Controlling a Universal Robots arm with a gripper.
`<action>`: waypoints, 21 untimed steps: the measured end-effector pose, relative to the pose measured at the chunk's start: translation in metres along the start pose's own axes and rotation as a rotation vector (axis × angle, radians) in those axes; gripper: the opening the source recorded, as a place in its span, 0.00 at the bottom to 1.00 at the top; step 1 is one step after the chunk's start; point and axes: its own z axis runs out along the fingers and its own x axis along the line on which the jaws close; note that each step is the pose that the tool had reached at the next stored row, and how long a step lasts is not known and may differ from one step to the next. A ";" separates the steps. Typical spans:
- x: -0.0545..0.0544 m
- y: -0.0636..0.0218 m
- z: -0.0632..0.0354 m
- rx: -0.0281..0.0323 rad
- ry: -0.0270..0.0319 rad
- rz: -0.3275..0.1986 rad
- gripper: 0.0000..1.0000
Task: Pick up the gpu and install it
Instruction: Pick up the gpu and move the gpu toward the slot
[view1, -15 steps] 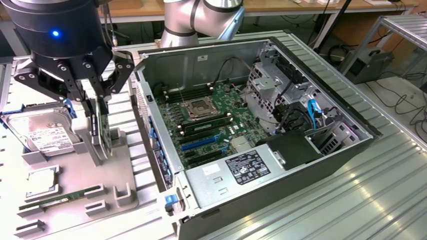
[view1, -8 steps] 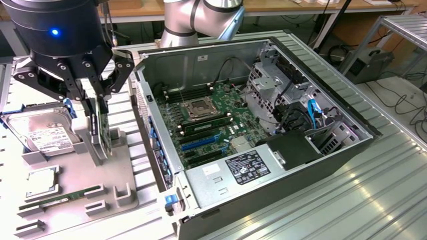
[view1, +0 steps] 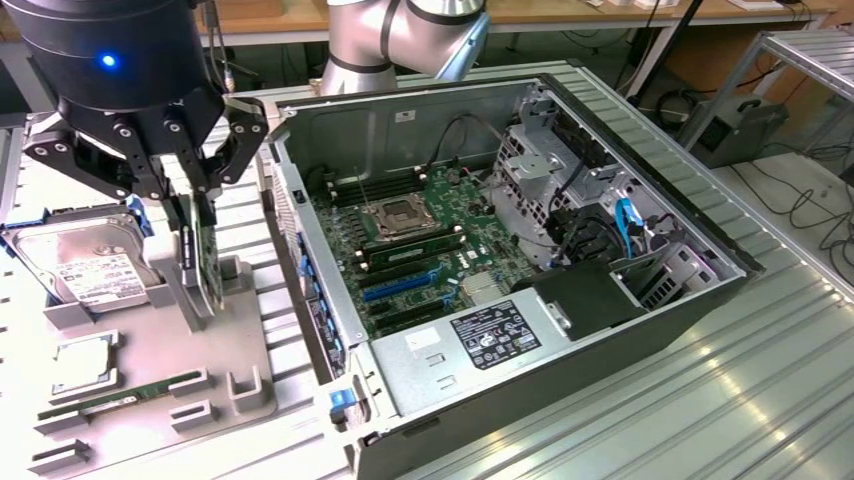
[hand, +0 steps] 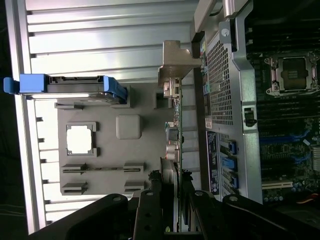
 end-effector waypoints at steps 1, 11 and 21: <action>0.000 0.0000 -0.0002 0.0000 0.0000 0.000 0.26; 0.000 0.0001 -0.0031 0.0000 0.0000 0.000 0.26; 0.000 0.0003 -0.0065 -0.0001 0.0000 0.000 0.26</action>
